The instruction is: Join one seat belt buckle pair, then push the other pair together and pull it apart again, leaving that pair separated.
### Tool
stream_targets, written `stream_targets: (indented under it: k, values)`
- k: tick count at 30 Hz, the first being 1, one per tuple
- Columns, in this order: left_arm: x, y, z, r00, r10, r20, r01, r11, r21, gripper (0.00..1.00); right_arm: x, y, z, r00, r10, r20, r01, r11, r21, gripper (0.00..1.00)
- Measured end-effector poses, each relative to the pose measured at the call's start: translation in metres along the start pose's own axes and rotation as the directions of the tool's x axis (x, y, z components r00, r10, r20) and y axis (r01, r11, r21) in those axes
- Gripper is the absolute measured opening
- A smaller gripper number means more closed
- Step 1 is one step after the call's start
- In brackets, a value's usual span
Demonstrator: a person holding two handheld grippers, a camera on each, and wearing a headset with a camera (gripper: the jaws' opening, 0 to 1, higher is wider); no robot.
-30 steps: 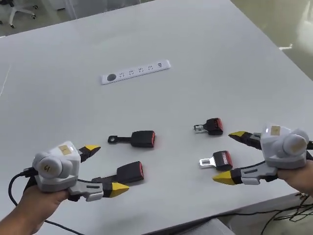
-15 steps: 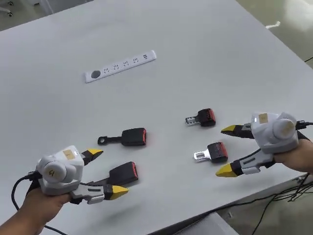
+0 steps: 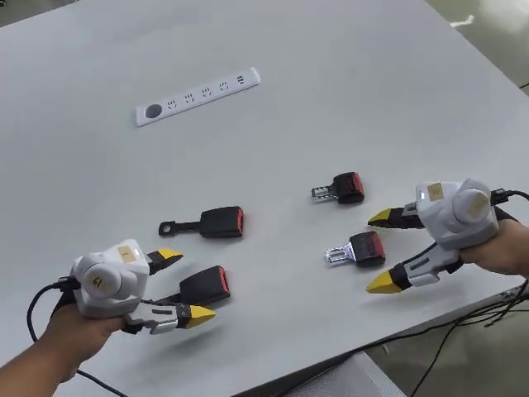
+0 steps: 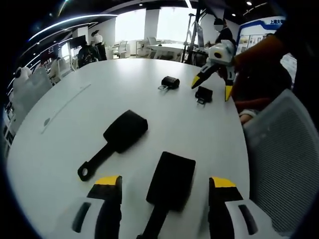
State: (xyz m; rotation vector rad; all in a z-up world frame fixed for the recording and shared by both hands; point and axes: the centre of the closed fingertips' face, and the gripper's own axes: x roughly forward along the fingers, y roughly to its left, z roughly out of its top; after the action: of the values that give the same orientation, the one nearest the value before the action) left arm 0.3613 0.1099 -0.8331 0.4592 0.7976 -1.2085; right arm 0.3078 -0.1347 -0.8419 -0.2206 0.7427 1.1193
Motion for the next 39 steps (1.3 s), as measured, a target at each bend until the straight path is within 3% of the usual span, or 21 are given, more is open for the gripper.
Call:
stream_targets:
  k: [5,9,16,20,22,27,33,39]
  values:
    - [0.007,-0.004,-0.001,0.9995,-0.027,-0.018,0.027,0.999,0.043,0.67,0.003,0.001,0.003,0.9996,0.013,-0.024,-0.013,1.000,-0.009,0.72]
    - [0.008,-0.008,-0.009,0.9977,-0.047,-0.049,0.051,0.996,0.068,0.62,0.005,0.003,0.007,0.9994,0.025,-0.023,-0.025,1.000,-0.013,0.70]
    - [0.010,-0.010,-0.020,0.9944,-0.065,-0.082,0.074,0.991,0.108,0.57,0.000,0.006,0.003,0.9963,0.048,-0.071,-0.053,0.996,-0.067,0.65]
    - [0.010,-0.006,-0.019,0.9954,-0.060,-0.075,0.069,0.991,0.118,0.53,-0.001,0.006,0.001,0.9957,0.051,-0.077,-0.059,0.993,-0.099,0.63]
    - [0.009,-0.007,-0.021,0.9940,-0.064,-0.088,0.079,0.982,0.174,0.52,-0.002,0.007,0.001,0.9955,0.056,-0.077,-0.062,0.994,-0.090,0.61]
    - [0.010,-0.003,-0.021,0.9941,-0.049,-0.097,0.066,0.981,0.185,0.46,-0.003,0.006,-0.002,0.9935,0.058,-0.098,-0.070,0.990,-0.122,0.53]
    - [0.010,-0.006,-0.022,0.9897,-0.075,-0.122,0.102,0.968,0.227,0.40,-0.004,0.000,-0.003,0.9926,0.049,-0.111,-0.064,0.989,-0.130,0.46]
    - [0.010,-0.007,-0.022,0.9857,-0.101,-0.135,0.134,0.955,0.266,0.34,-0.005,-0.007,-0.006,0.9891,0.045,-0.140,-0.071,0.980,-0.186,0.36]
